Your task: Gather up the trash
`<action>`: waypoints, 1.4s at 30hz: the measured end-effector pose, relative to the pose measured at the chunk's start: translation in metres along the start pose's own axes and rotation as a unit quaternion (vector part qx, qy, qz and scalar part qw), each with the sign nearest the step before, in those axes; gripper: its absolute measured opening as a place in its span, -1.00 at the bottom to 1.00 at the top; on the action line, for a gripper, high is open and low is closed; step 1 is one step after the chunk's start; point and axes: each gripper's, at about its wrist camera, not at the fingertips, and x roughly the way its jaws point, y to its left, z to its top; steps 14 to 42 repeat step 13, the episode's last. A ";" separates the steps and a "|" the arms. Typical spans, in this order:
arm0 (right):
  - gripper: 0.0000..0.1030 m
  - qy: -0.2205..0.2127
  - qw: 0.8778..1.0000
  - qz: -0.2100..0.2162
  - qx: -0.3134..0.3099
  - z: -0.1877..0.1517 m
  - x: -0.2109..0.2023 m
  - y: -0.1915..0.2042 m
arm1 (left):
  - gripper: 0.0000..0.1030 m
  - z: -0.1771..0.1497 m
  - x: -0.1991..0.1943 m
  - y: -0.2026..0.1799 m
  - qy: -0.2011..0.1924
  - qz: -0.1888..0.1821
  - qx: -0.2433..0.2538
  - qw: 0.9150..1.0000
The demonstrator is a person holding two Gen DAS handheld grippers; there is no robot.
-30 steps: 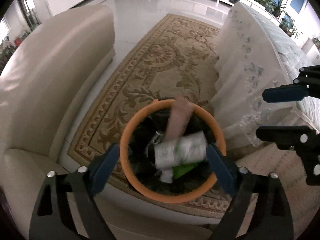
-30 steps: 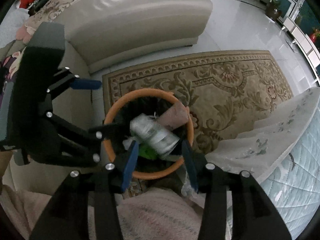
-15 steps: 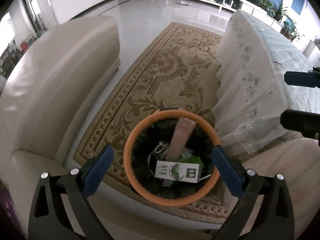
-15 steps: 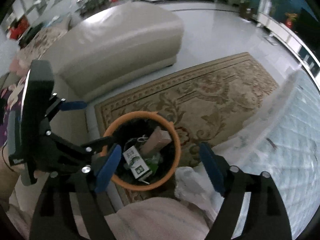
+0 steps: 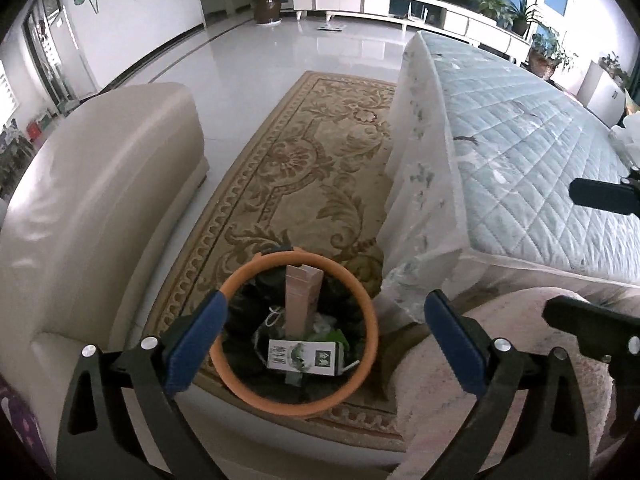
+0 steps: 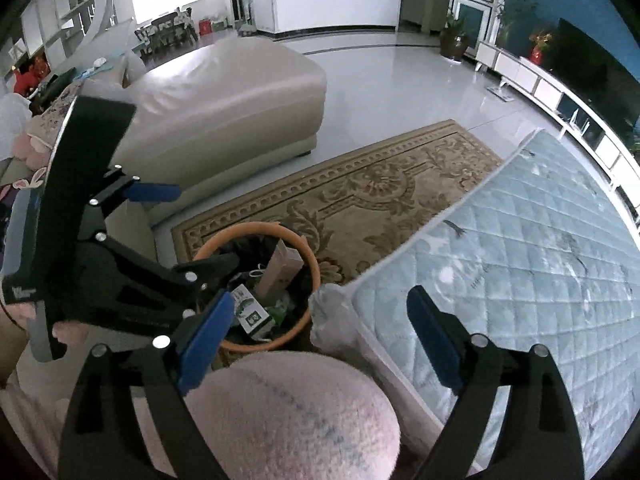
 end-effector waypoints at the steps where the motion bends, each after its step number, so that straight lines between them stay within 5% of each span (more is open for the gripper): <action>1: 0.67 -0.004 1.000 -0.004 0.002 -0.004 -0.005 -0.003 | 0.88 0.000 -0.003 -0.005 -0.005 0.005 0.004 1.000; 10: 0.68 -0.037 0.998 -0.021 0.046 -0.031 -0.043 -0.038 | 0.88 0.008 -0.022 -0.049 -0.026 0.008 0.040 0.999; 13: 0.83 -0.054 0.996 -0.040 0.062 -0.041 -0.057 -0.052 | 0.88 0.014 -0.030 -0.069 -0.031 0.008 0.054 0.998; 42: 0.83 -0.054 0.996 -0.040 0.062 -0.041 -0.057 -0.052 | 0.88 0.014 -0.030 -0.069 -0.031 0.008 0.054 0.998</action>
